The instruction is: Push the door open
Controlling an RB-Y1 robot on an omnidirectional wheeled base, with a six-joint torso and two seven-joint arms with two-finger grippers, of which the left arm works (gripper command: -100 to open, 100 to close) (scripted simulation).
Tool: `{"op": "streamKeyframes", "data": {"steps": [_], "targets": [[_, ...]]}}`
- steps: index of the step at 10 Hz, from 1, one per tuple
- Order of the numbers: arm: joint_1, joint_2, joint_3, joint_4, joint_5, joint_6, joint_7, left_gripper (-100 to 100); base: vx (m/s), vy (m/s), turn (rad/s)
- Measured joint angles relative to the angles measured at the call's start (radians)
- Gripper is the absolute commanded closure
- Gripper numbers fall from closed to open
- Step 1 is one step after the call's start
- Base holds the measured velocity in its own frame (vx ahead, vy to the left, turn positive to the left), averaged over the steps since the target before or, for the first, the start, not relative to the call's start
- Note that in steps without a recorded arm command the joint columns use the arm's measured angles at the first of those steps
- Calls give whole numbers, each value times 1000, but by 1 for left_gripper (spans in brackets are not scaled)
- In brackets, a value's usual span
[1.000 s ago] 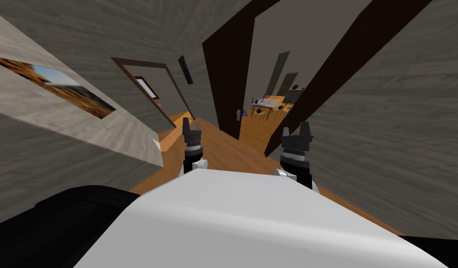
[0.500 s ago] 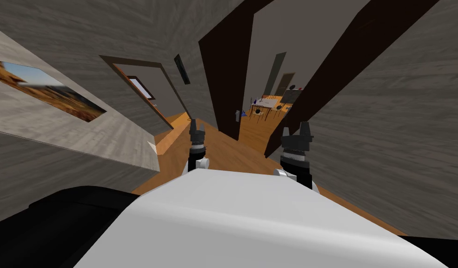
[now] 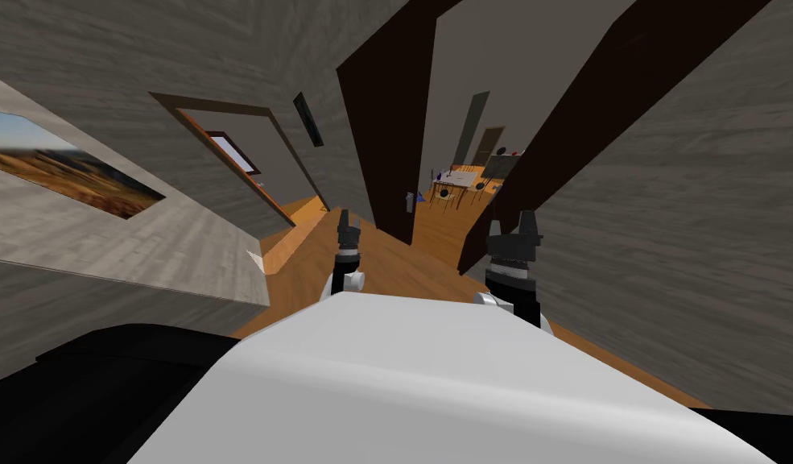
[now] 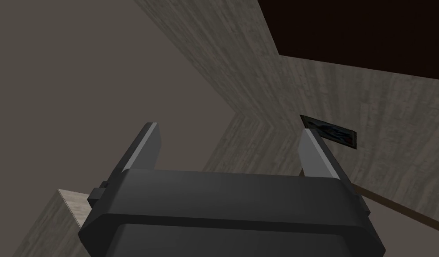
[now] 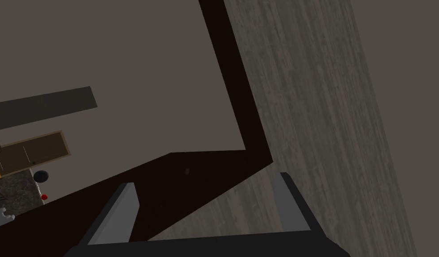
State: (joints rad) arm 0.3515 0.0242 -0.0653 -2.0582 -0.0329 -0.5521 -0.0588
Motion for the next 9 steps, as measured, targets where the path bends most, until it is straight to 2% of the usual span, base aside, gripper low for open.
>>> {"op": "streamKeyframes", "data": {"steps": [5,8,9], "targets": [[-68,21,1,107,-1,15,13,-100,92,37,-58],[-102,29,-3,181,-4,13,19,-100,97,32,-63],[-122,34,-1,210,-3,16,23,-100,93,45,-62]]}}
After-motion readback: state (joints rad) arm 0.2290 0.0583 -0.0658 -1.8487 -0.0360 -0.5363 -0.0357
